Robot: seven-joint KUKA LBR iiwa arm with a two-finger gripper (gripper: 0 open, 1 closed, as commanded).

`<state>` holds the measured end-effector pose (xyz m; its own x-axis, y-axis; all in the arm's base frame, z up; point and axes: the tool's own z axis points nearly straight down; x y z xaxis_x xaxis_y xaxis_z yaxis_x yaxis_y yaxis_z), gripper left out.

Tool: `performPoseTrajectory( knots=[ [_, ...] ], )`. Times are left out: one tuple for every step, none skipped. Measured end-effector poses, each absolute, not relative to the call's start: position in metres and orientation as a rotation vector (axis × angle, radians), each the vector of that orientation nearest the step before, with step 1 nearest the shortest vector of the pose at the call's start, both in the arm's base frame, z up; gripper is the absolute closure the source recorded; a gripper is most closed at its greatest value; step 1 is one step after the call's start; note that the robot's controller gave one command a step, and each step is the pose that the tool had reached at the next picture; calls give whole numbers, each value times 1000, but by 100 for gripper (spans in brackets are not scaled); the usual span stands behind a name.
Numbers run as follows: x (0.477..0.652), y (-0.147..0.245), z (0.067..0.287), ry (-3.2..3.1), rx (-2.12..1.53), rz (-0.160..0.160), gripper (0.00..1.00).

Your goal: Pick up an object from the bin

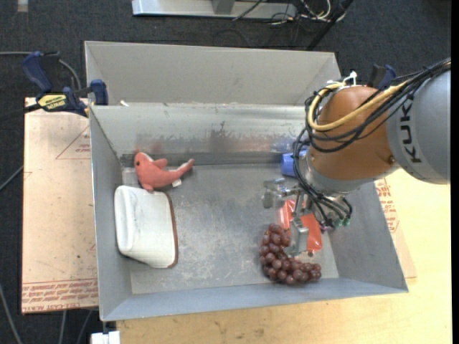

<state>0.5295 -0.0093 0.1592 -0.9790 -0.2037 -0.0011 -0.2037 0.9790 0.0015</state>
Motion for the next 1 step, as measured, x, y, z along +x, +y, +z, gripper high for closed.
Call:
performPoseTrajectory(
  knots=[
    [531, -3, 162, 3051, -714, 1, 0]
  ],
)
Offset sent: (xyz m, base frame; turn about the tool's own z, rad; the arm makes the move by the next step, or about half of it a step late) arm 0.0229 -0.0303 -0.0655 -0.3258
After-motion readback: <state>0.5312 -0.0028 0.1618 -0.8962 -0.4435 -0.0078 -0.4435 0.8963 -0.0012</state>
